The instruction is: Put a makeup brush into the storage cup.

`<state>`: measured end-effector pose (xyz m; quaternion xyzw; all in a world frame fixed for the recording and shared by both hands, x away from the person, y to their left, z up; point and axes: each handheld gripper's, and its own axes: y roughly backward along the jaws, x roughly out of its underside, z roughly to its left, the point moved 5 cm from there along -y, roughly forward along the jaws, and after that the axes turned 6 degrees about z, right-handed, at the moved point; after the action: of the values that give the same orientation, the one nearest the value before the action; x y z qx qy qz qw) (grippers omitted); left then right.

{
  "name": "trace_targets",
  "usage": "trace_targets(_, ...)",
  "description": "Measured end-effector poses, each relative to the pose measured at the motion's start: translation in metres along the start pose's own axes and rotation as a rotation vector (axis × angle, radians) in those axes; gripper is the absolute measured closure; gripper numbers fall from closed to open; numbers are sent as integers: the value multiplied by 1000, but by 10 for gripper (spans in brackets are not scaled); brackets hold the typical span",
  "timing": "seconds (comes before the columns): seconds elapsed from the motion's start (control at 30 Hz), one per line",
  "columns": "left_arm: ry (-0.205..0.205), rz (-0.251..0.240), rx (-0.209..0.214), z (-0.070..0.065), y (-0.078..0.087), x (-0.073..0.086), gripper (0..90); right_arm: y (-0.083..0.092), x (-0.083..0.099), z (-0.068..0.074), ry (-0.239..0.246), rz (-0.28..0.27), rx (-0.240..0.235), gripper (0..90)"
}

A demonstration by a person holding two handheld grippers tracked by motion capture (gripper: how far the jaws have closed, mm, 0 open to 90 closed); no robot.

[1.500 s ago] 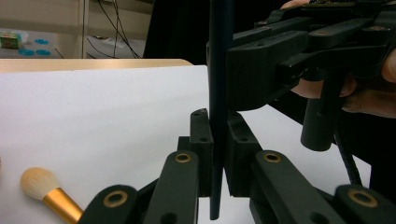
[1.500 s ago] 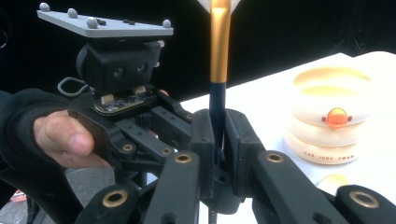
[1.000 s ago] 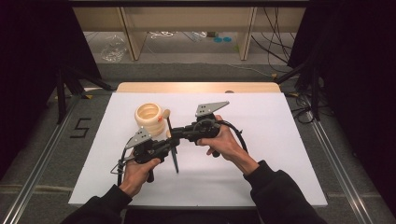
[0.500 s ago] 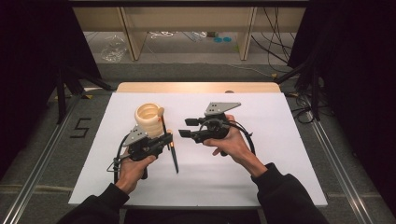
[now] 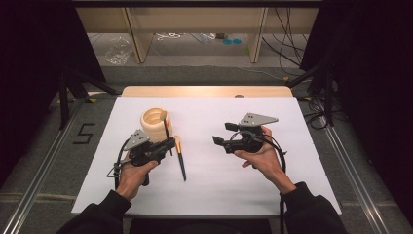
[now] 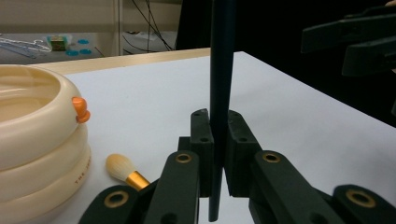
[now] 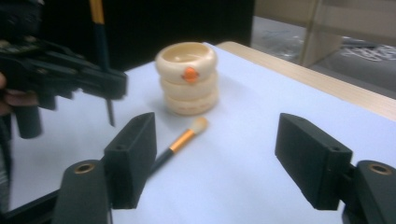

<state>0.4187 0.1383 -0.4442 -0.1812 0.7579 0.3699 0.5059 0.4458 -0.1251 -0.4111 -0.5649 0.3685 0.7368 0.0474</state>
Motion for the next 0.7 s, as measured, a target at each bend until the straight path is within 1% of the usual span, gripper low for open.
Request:
trace_targets(0.07,-2,-2,-9,2,2,-1,836,2,6,-2,-4,7,24,259)
trace_targets(0.1,3,-2,-16,3,3,-2,836,3,10,-2,0,21,37,252)
trace_targets(0.13,-2,-2,-19,4,4,-2,836,5,13,-3,6,27,57,250)
trace_targets(0.17,3,-4,-26,4,4,-3,836,5,15,-3,2,21,57,250)
trace_targets(0.2,-2,-3,-27,5,5,-4,836,8,19,-4,10,36,73,248)
trace_targets(0.23,-1,-4,-29,5,5,-4,836,9,21,-4,10,38,79,247)
trace_targets(0.27,-2,-2,-33,5,5,-5,836,11,24,-4,6,46,77,247)
trace_targets(0.3,-1,-2,-37,5,6,-5,836,13,27,-4,0,40,76,247)
trace_targets(0.4,0,-1,-44,7,7,-4,836,16,35,-4,-11,38,88,245)
trace_targets(0.47,3,-3,-52,8,8,-5,836,18,41,-5,-13,51,94,246)
trace_targets(0.5,3,-5,-54,8,9,-5,836,18,44,-4,-22,52,83,246)
trace_targets(0.53,1,-7,-55,8,9,-5,836,19,46,-4,-17,63,88,246)
trace_targets(0.57,2,-9,-56,9,9,-5,836,18,48,-4,-18,59,93,245)
trace_targets(0.63,10,-10,-55,8,9,-5,836,19,52,-2,-14,78,90,242)
trace_targets(0.7,5,-8,-54,9,9,-5,836,20,53,-1,-10,78,98,240)
